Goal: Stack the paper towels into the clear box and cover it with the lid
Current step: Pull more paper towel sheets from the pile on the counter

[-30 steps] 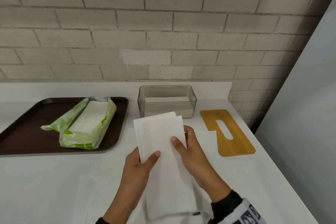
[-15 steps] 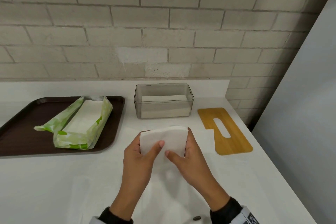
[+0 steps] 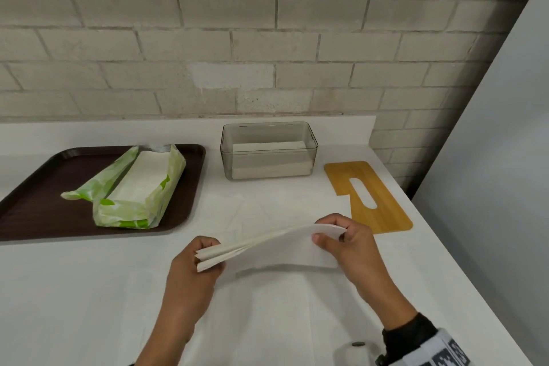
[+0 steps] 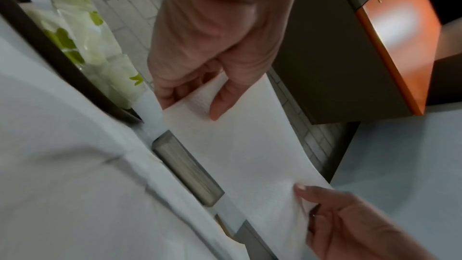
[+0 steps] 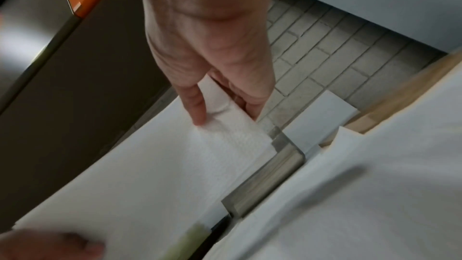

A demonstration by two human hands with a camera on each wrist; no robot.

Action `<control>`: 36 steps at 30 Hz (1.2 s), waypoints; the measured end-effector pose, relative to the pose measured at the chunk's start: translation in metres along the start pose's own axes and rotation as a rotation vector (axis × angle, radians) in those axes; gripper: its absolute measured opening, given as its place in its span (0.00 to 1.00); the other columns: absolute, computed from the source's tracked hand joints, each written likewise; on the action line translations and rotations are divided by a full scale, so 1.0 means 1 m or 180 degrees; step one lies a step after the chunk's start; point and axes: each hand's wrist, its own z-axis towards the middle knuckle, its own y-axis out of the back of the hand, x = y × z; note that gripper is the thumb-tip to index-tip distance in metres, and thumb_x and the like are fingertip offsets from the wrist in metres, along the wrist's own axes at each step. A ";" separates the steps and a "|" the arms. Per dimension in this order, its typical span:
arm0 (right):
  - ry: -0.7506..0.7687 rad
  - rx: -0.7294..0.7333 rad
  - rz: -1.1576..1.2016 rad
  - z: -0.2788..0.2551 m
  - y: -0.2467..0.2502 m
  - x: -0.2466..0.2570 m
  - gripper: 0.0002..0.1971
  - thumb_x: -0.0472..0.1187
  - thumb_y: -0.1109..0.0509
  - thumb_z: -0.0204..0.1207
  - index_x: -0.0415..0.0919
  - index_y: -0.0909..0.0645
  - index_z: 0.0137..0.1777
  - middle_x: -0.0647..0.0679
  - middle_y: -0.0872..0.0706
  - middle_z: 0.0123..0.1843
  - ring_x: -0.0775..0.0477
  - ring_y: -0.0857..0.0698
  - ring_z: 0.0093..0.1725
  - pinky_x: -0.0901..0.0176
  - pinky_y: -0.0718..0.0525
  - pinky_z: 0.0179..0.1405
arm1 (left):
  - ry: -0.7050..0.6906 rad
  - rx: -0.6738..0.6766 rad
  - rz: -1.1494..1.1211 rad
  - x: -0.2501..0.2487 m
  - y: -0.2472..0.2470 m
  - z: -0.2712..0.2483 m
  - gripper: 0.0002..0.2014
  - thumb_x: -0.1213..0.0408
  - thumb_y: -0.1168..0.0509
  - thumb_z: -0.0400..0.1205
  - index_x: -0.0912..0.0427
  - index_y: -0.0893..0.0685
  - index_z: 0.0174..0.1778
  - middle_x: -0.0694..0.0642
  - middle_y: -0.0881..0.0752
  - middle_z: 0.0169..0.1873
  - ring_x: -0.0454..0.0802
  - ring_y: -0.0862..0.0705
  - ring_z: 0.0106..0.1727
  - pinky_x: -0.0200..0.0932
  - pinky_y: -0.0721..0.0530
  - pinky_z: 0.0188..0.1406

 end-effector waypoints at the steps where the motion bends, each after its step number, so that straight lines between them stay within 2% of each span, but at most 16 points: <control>1: 0.0029 -0.0062 0.0067 -0.002 -0.003 -0.001 0.10 0.29 0.27 0.71 0.46 0.15 0.37 0.57 0.13 0.34 0.60 0.17 0.35 0.72 0.22 0.35 | 0.0024 -0.0035 -0.0010 0.000 -0.003 -0.001 0.12 0.83 0.36 0.76 0.61 0.20 0.35 0.55 0.21 0.29 0.49 0.28 0.31 0.41 0.34 0.29; 6: -0.0108 -0.0215 0.0316 -0.006 -0.007 -0.008 0.16 0.23 0.33 0.72 0.46 0.18 0.46 0.52 0.13 0.45 0.54 0.16 0.45 0.65 0.20 0.43 | 0.0135 -0.0152 -0.0041 -0.005 -0.012 -0.008 0.16 0.85 0.42 0.75 0.58 0.20 0.40 0.51 0.18 0.36 0.48 0.26 0.34 0.39 0.31 0.31; 8: -0.0434 -0.0144 0.0112 -0.006 -0.009 -0.016 0.19 0.22 0.35 0.72 0.47 0.21 0.51 0.51 0.14 0.47 0.53 0.17 0.46 0.68 0.22 0.40 | 0.0201 -0.0201 0.0058 0.000 -0.015 -0.008 0.18 0.85 0.43 0.74 0.56 0.20 0.43 0.50 0.17 0.41 0.46 0.23 0.38 0.37 0.28 0.33; 10: -0.0771 -0.0013 -0.0083 -0.007 -0.012 -0.025 0.18 0.22 0.37 0.73 0.46 0.23 0.54 0.49 0.17 0.48 0.53 0.19 0.45 0.69 0.24 0.35 | 0.0268 -0.0224 0.0203 0.005 -0.017 -0.006 0.18 0.84 0.42 0.75 0.55 0.21 0.44 0.53 0.17 0.42 0.48 0.22 0.39 0.39 0.27 0.32; 12: -0.0864 0.0008 -0.0133 -0.007 -0.014 -0.028 0.17 0.24 0.38 0.75 0.47 0.23 0.53 0.48 0.16 0.50 0.54 0.18 0.47 0.68 0.24 0.37 | 0.0292 -0.0246 0.0287 0.005 -0.018 -0.006 0.15 0.82 0.42 0.77 0.56 0.21 0.46 0.54 0.18 0.41 0.49 0.23 0.37 0.40 0.28 0.30; 15: -0.0698 -0.0113 -0.0096 -0.005 -0.011 -0.025 0.14 0.25 0.38 0.76 0.47 0.22 0.45 0.51 0.16 0.44 0.52 0.18 0.45 0.67 0.24 0.37 | 0.0202 -0.0312 0.0227 -0.001 -0.015 -0.006 0.14 0.81 0.42 0.79 0.57 0.21 0.47 0.53 0.18 0.40 0.49 0.24 0.36 0.40 0.29 0.29; 17: -0.0614 -0.0157 -0.0166 -0.004 -0.007 -0.024 0.14 0.24 0.37 0.74 0.45 0.23 0.47 0.49 0.17 0.44 0.51 0.18 0.46 0.67 0.24 0.38 | 0.0178 -0.0346 0.0177 -0.004 -0.012 -0.005 0.15 0.81 0.40 0.78 0.54 0.21 0.47 0.52 0.18 0.41 0.49 0.23 0.37 0.40 0.28 0.30; 19: -0.0715 0.0053 -0.0276 -0.005 -0.004 -0.028 0.17 0.23 0.37 0.73 0.46 0.23 0.52 0.49 0.16 0.49 0.51 0.17 0.49 0.67 0.22 0.40 | 0.0241 -0.0326 0.0196 -0.002 -0.009 -0.004 0.14 0.79 0.38 0.79 0.52 0.21 0.47 0.50 0.18 0.42 0.48 0.22 0.40 0.39 0.27 0.31; 21: -0.0859 0.0463 -0.0527 -0.006 -0.005 -0.033 0.20 0.25 0.36 0.74 0.49 0.25 0.59 0.51 0.16 0.55 0.54 0.17 0.54 0.68 0.21 0.44 | 0.0343 -0.0280 0.0244 0.001 -0.006 -0.003 0.12 0.76 0.36 0.79 0.52 0.21 0.45 0.51 0.17 0.43 0.48 0.20 0.42 0.38 0.26 0.32; 23: -0.0863 0.0610 -0.0757 -0.005 -0.005 -0.034 0.18 0.28 0.34 0.75 0.49 0.24 0.61 0.52 0.15 0.57 0.53 0.17 0.56 0.66 0.19 0.50 | 0.0413 -0.0247 0.0270 0.002 0.000 -0.002 0.11 0.74 0.34 0.79 0.51 0.21 0.44 0.53 0.16 0.43 0.50 0.19 0.42 0.39 0.25 0.32; 26: -0.0631 0.0448 -0.0765 0.003 -0.003 -0.022 0.08 0.31 0.32 0.76 0.43 0.18 0.52 0.46 0.12 0.52 0.44 0.14 0.53 0.53 0.17 0.56 | 0.0432 -0.0108 0.0421 0.002 0.016 -0.004 0.11 0.75 0.32 0.78 0.53 0.20 0.43 0.55 0.16 0.41 0.51 0.19 0.40 0.40 0.27 0.32; 28: -0.0345 0.0413 -0.0576 0.010 -0.005 -0.004 0.07 0.31 0.32 0.76 0.44 0.18 0.46 0.46 0.12 0.49 0.43 0.14 0.52 0.50 0.17 0.55 | 0.0518 0.0294 0.0640 0.002 0.030 -0.008 0.11 0.76 0.31 0.76 0.53 0.18 0.43 0.57 0.14 0.39 0.52 0.17 0.38 0.41 0.24 0.33; 30: -0.0039 0.0574 -0.0404 0.020 -0.013 0.018 0.09 0.32 0.33 0.77 0.48 0.19 0.43 0.50 0.13 0.48 0.46 0.15 0.48 0.54 0.18 0.49 | 0.0689 0.0825 0.0867 0.001 0.042 -0.012 0.12 0.75 0.28 0.74 0.53 0.17 0.46 0.55 0.14 0.36 0.48 0.16 0.34 0.39 0.21 0.34; 32: 0.0248 0.0875 -0.0450 0.029 -0.030 0.039 0.11 0.33 0.33 0.78 0.51 0.20 0.41 0.55 0.16 0.43 0.52 0.18 0.40 0.63 0.21 0.39 | 0.0776 0.1088 0.0773 0.001 0.047 -0.016 0.15 0.72 0.25 0.72 0.51 0.16 0.49 0.53 0.11 0.37 0.45 0.13 0.35 0.39 0.17 0.38; 34: 0.0545 0.1207 -0.0682 0.039 -0.054 0.055 0.13 0.32 0.34 0.78 0.53 0.22 0.39 0.59 0.19 0.40 0.57 0.21 0.38 0.68 0.25 0.37 | 0.0700 0.0965 0.0478 -0.002 0.044 -0.017 0.15 0.68 0.25 0.73 0.48 0.16 0.52 0.48 0.09 0.43 0.44 0.10 0.42 0.41 0.14 0.43; 36: 0.0735 0.1517 -0.0834 0.047 -0.080 0.063 0.13 0.32 0.34 0.79 0.54 0.23 0.40 0.61 0.20 0.40 0.59 0.22 0.40 0.69 0.27 0.38 | 0.0605 0.0551 0.0169 -0.006 0.040 -0.016 0.10 0.63 0.28 0.77 0.46 0.16 0.52 0.45 0.08 0.44 0.46 0.10 0.45 0.43 0.14 0.44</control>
